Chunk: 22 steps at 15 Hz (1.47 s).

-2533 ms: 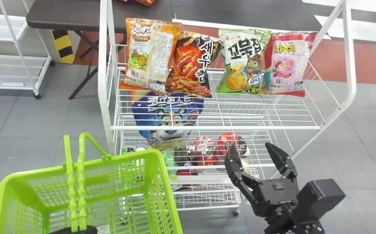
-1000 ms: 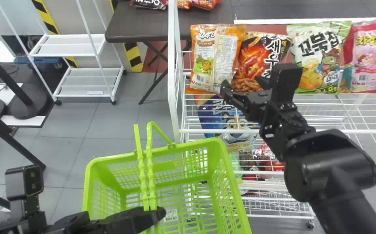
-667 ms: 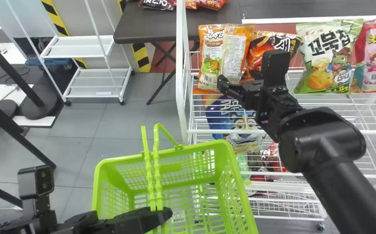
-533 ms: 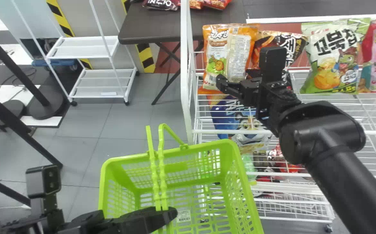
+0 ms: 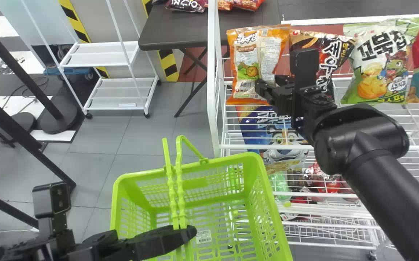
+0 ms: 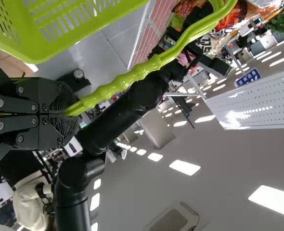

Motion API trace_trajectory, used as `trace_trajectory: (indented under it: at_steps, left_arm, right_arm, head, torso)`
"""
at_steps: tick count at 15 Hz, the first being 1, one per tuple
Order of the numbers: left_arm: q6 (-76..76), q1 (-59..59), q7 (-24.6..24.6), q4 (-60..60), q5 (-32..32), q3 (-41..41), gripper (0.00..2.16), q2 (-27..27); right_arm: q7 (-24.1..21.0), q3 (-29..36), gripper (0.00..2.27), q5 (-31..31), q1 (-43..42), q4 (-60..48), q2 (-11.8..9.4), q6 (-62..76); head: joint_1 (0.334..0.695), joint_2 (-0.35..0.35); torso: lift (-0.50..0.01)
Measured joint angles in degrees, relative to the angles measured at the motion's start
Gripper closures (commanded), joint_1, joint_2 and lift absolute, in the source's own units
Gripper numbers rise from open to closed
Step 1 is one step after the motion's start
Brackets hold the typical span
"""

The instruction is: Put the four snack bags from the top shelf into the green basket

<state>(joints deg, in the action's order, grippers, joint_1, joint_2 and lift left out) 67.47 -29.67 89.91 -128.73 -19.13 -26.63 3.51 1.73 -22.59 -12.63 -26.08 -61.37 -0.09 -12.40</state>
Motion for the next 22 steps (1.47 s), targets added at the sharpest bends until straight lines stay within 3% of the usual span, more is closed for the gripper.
trace_trajectory:
  at_steps: [5, 11, 17, 22]
  left_arm:
    - [0.12, 0.8, 0.0, 0.66, 0.06, -0.31, 2.15, 0.18]
    - [0.29, 3.47, 0.0, 2.15, 0.22, -0.7, 2.15, 0.27]
    - [0.78, 5.26, 0.0, 3.02, 0.57, -0.62, 2.15, 0.27]
    - [1.16, 5.25, 0.0, 3.12, 0.59, -0.64, 2.15, 0.18]
  right_arm:
    - [-0.1, 0.11, 2.25, 3.99, 5.74, -9.49, 0.0, -0.54]
    - [1.15, 6.72, 2.25, 5.25, 21.16, -34.05, -0.33, -14.18]
    - [2.5, 13.84, 2.25, -1.7, 42.82, -67.95, -5.3, -25.11]
    - [3.46, 11.06, 2.25, -4.43, 52.6, -81.85, -7.72, -38.29]
  head:
    - [0.695, 0.189]
    - [0.695, 0.174]
    - [0.695, 0.118]
    - [0.695, 0.19]
  torso:
    - [-0.003]
    - [-0.003]
    - [-0.003]
    - [-0.003]
